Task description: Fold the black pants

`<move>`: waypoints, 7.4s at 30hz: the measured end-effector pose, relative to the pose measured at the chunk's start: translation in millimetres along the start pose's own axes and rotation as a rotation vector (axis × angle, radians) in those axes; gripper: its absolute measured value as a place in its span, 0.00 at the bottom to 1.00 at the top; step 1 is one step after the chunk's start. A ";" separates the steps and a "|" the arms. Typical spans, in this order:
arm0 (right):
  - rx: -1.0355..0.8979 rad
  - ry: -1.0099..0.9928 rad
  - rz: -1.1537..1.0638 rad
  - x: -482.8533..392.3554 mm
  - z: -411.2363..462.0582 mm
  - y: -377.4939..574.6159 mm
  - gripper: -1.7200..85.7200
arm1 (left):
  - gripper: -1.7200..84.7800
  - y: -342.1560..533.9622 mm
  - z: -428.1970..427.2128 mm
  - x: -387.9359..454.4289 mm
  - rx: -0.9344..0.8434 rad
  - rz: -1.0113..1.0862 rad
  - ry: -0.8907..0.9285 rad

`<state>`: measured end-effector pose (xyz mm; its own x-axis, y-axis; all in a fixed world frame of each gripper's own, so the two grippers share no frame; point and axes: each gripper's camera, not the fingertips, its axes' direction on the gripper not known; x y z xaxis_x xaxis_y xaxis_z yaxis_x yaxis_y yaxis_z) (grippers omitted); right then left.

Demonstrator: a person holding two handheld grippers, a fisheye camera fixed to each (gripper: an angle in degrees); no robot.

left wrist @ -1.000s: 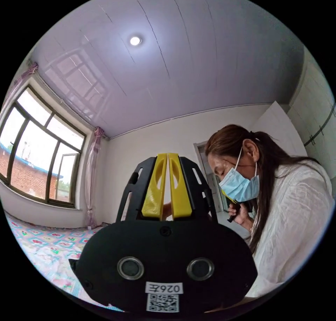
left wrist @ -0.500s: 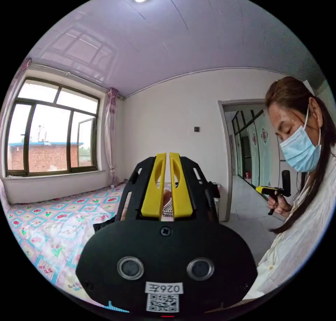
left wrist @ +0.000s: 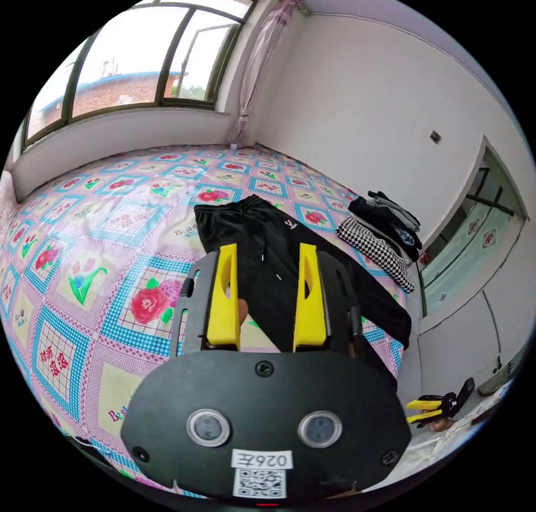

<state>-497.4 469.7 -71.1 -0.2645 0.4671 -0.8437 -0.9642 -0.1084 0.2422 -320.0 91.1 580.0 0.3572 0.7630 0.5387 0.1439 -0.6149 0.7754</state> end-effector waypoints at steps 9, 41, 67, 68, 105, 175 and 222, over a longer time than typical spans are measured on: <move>-0.103 0.153 -0.116 -47.4 89.7 -51.5 0.10 | 0.25 36.4 196.4 -142.8 -0.105 -0.315 -0.031; -0.434 -0.036 0.073 -12.8 101.5 -211.1 0.04 | 0.07 154.5 447.5 -199.3 -0.314 -0.216 -0.075; -0.371 -0.365 0.071 -115.7 -47.2 -256.3 0.01 | 0.02 289.9 309.1 -290.6 -0.193 -0.659 0.241; -0.377 -0.389 0.058 -122.6 -57.5 -257.5 0.01 | 0.02 292.1 302.8 -291.6 -0.190 -0.666 0.242; 0.072 -0.564 0.822 275.3 -389.2 -321.0 0.13 | 0.01 -106.3 554.4 269.2 -0.903 0.201 -0.552; -0.455 -0.745 -0.007 57.8 -456.8 -387.6 0.16 | 0.26 88.4 -40.2 389.0 0.020 -0.804 0.386; -0.470 -1.273 -0.029 147.9 -530.0 -530.1 0.06 | 0.09 36.3 -212.5 366.1 0.255 -0.954 0.919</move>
<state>-36.9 131.2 -578.2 -0.2877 0.9270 0.2407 -0.9529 -0.2521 -0.1684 -380.1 390.5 875.3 -0.7056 0.7051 -0.0704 0.1895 0.2836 0.9400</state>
